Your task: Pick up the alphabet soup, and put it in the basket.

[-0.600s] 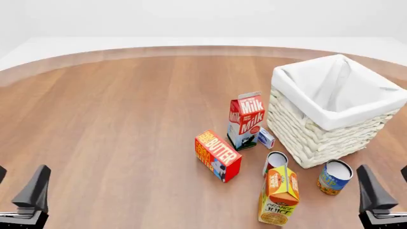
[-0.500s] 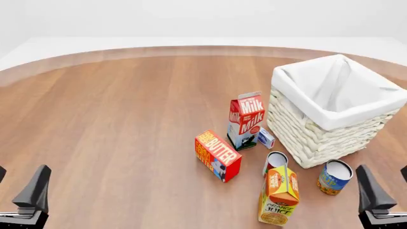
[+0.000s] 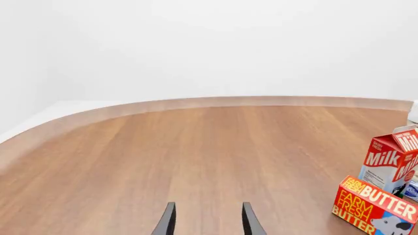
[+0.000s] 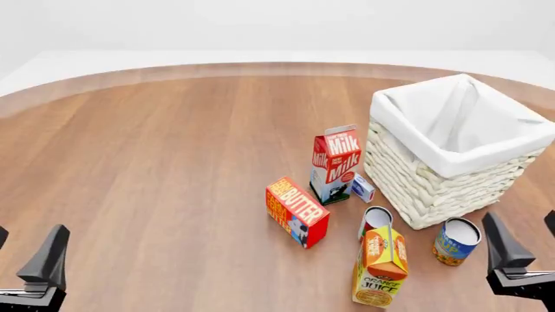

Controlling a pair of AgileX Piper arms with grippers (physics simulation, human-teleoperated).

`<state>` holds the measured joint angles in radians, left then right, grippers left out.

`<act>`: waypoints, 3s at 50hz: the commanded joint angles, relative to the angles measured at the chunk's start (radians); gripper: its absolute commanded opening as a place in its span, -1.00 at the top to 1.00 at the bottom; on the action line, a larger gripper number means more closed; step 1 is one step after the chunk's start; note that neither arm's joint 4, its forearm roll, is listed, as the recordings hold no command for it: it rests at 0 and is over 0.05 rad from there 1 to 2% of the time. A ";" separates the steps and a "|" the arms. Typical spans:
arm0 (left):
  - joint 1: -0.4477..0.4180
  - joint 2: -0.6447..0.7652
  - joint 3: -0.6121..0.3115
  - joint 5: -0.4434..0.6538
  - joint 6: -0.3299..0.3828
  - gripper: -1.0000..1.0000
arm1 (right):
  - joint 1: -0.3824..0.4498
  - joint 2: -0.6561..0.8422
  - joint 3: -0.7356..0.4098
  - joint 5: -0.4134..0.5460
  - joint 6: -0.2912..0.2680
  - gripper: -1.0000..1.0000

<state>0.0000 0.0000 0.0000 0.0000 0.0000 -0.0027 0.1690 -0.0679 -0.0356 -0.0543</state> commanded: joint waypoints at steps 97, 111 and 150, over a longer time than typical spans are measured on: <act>0.000 0.000 0.000 0.000 0.000 -1.00 | -0.099 0.902 0.067 -0.596 0.002 -1.00; 0.000 0.000 0.000 0.000 0.000 -1.00 | -0.107 1.025 0.068 -0.685 0.006 -1.00; 0.000 0.000 0.000 0.000 0.000 -1.00 | -0.113 1.308 0.068 -0.898 0.012 -1.00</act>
<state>0.0000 0.0000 0.0000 0.0000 0.0000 -0.1143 1.3917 -0.0002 -0.8658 -0.0459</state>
